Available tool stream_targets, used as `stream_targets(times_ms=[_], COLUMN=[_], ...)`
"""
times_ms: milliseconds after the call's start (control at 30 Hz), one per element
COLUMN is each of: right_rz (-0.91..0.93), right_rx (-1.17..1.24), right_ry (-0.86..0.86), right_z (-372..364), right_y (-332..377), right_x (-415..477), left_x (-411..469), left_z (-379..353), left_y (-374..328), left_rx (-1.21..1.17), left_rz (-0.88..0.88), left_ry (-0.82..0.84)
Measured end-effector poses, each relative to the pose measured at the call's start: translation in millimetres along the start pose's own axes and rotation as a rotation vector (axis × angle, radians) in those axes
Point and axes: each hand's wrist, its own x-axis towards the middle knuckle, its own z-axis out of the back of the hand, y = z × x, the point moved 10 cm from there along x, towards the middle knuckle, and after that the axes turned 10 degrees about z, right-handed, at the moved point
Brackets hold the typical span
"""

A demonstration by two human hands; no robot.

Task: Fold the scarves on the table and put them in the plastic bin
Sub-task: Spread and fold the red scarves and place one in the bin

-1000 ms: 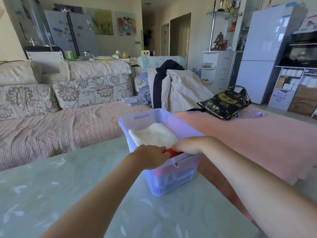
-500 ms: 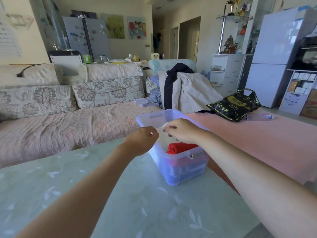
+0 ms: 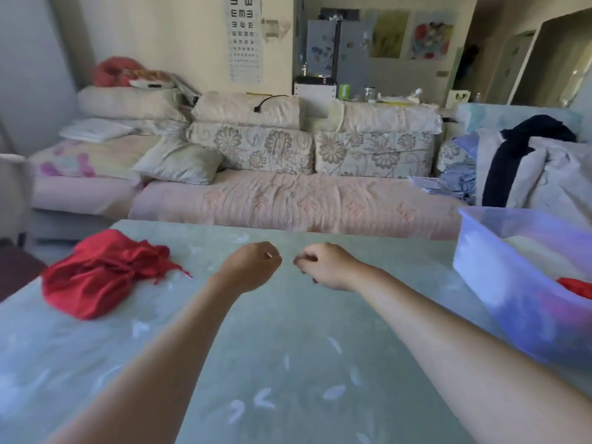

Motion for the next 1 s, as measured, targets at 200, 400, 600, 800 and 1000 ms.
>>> stream_targets(times_ms=[200, 400, 600, 800, 1000], right_rz=[0.068, 0.197, 0.399, 0.54, 0.639], right_rx=[0.036, -0.094, -0.303, -0.59, -0.531], right_ry=[0.133, 0.256, 0.305, 0.332, 0.213], right_z=[-149, -266, -343, -396, -385], right_y=[78, 146, 199, 215, 226], right_x=[95, 175, 240, 274, 266], left_x=[6, 16, 26, 30, 26], left_z=[63, 103, 88, 87, 102], left_y=[194, 345, 419, 437, 433], left_rx=[-0.038, -0.041, -0.05, 0.092, 0.111], left_rz=[0.209, 0.334, 0.389, 0.442, 0.396], left_ry=[-0.161, -0.33, -0.339, -0.415, -0.428])
